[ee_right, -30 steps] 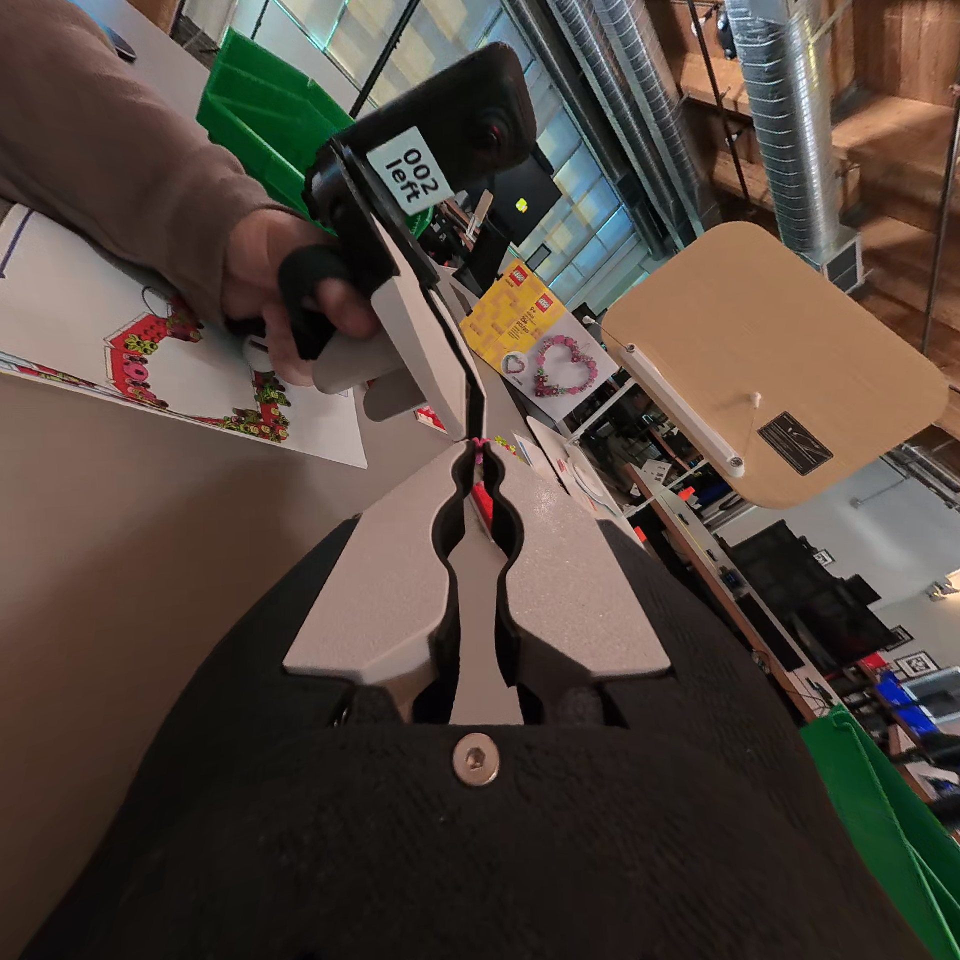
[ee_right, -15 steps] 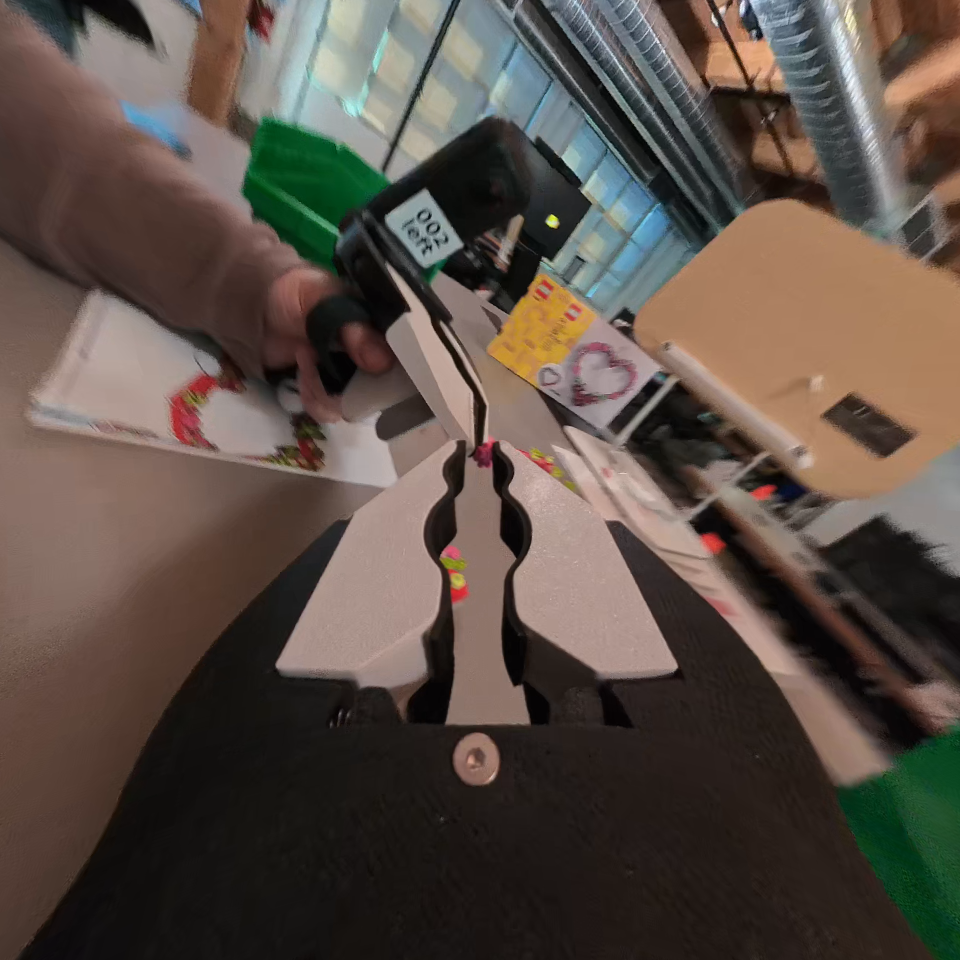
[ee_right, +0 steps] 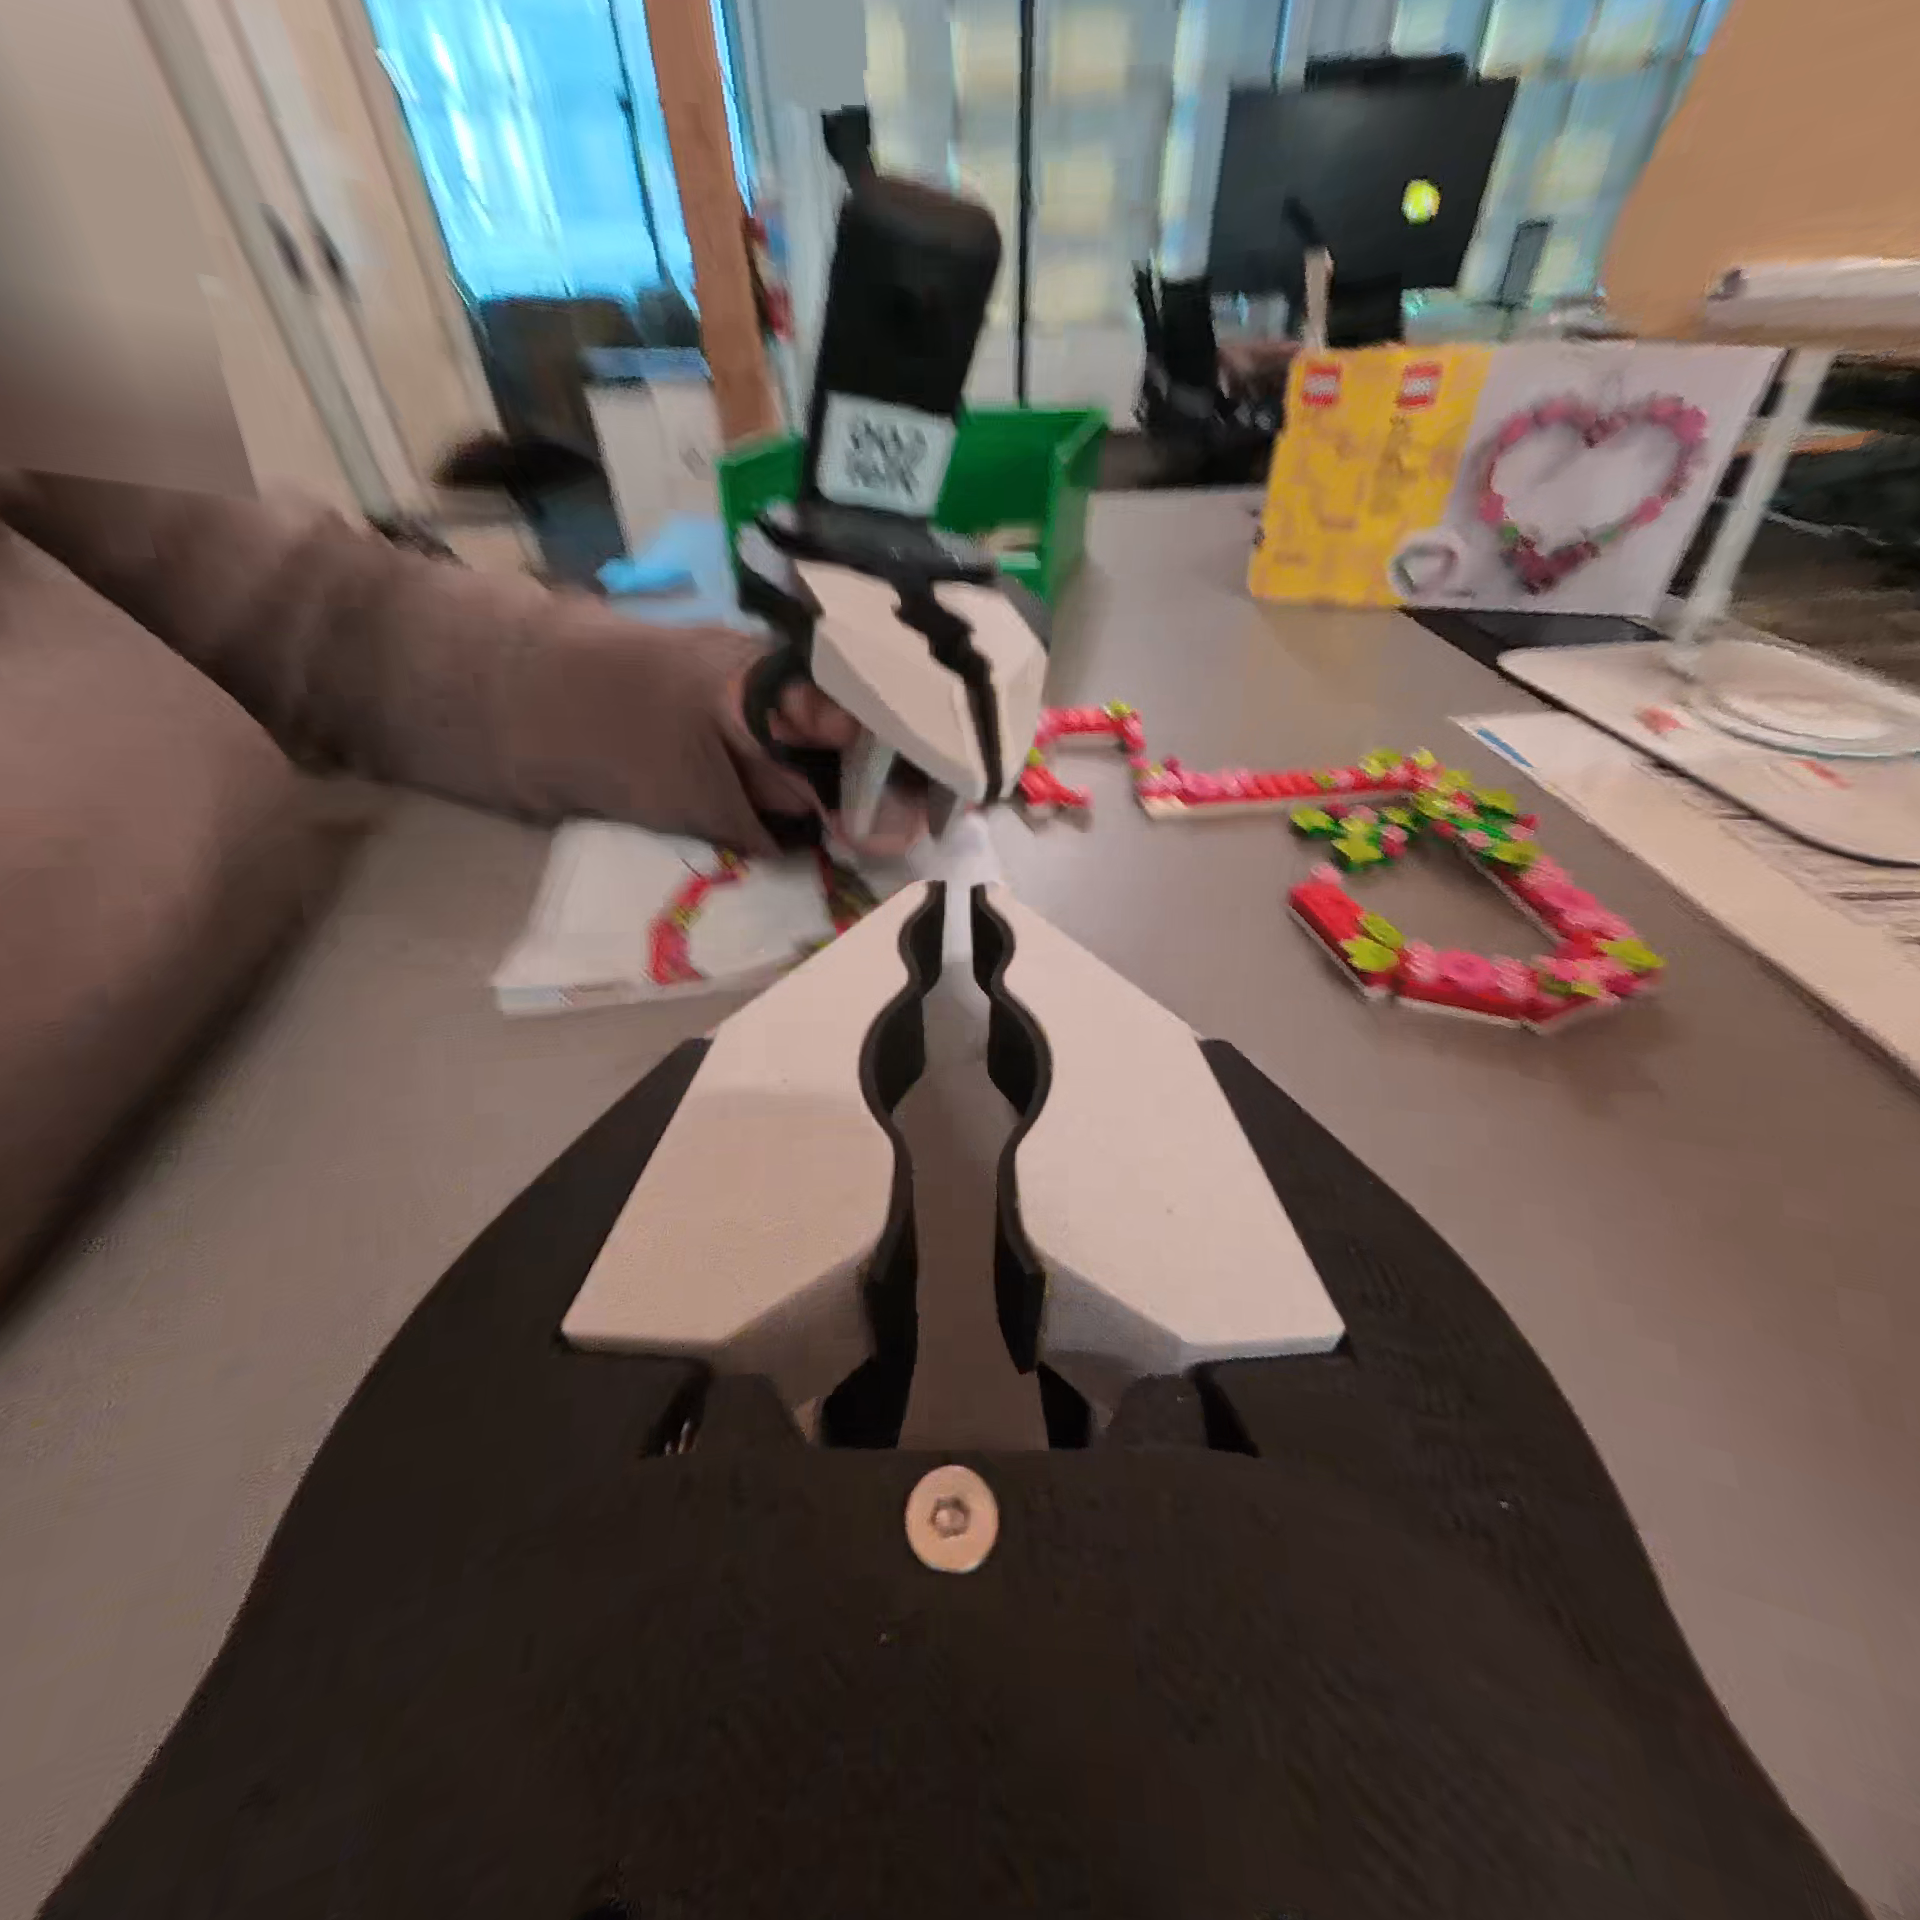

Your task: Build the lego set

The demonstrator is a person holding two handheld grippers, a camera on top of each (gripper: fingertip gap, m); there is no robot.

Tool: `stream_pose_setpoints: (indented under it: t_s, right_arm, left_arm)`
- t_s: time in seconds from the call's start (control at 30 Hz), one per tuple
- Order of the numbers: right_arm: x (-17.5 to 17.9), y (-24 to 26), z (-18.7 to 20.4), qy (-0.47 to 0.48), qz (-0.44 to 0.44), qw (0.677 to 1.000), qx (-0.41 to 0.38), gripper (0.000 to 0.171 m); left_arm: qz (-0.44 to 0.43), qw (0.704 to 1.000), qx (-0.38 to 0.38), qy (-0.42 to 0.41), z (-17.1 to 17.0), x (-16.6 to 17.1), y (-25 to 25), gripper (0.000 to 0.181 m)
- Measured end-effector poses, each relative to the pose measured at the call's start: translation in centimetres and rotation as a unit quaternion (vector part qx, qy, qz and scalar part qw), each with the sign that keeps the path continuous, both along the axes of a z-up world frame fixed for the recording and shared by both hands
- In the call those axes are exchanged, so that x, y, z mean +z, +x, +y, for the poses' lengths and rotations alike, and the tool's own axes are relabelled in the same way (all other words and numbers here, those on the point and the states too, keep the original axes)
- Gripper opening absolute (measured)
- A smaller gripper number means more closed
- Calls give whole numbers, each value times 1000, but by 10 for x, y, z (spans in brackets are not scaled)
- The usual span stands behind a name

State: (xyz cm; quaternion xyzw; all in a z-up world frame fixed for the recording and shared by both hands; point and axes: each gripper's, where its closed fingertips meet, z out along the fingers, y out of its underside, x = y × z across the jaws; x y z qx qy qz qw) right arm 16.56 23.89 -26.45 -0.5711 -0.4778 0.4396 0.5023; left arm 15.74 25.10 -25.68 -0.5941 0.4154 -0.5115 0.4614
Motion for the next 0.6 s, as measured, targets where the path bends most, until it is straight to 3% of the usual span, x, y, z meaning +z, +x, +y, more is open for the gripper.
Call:
stream_pose_setpoints:
  t_s: [0.13,0.2,0.3,0.43,0.6]
  right_arm:
    - [-24,6,15,57,-102,991,-60,2]
    - [-36,7,14,56,-141,987,-53,3]
    - [-56,7,-4,20,-199,980,10,6]
    - [-59,3,-61,-33,-204,964,165,9]
    - [-74,-5,-92,-22,-251,942,221,12]
  left_arm:
    - [42,991,115,49,29,-8,-14,0]
    - [68,984,152,55,40,-14,-22,0]
    - [86,982,152,65,39,-18,-22,0]
    - [112,972,164,124,36,-20,-21,0]
    - [135,960,162,183,30,-24,-15,0]
